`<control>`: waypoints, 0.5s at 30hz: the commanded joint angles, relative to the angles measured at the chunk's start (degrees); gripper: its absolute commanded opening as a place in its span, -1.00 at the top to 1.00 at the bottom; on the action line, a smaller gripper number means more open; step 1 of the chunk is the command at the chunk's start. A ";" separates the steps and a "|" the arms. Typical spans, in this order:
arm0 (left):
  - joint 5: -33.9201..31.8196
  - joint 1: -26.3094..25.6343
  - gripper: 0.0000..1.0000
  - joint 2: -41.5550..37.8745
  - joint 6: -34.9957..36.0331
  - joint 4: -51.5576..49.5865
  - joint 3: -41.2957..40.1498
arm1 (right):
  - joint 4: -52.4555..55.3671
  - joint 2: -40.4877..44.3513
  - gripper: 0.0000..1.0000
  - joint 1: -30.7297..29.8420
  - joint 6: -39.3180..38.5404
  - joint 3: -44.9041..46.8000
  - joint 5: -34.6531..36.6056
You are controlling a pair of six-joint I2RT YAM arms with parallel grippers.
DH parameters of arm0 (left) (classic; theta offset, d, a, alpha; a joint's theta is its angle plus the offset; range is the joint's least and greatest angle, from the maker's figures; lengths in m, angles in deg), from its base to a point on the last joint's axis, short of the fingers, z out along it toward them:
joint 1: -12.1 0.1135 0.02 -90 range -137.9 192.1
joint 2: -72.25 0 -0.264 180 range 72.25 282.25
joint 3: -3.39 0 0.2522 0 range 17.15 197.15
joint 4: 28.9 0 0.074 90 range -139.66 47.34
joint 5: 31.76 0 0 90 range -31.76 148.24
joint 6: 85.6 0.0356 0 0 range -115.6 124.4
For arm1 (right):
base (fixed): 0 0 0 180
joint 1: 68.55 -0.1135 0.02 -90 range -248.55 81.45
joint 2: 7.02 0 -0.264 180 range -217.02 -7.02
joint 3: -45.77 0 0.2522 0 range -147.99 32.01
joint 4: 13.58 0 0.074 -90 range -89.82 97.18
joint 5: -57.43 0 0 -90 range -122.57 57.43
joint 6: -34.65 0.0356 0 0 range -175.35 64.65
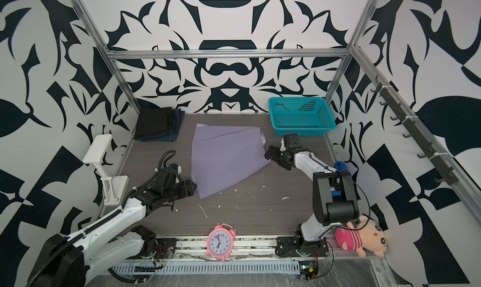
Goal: Fold and stack skirts
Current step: Flatten out the skirt at the center of the table.
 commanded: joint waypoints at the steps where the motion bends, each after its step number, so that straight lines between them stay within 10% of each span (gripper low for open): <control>1: -0.02 -2.90 -0.51 1.08 -8.07 7.34 -3.00 | -4.56 -1.12 -0.91 0.95 2.51 0.00 -3.65; 15: -4.64 -8.40 0.36 13.89 -5.73 21.75 -1.96 | -11.81 -6.02 -0.56 1.42 0.06 0.17 -6.53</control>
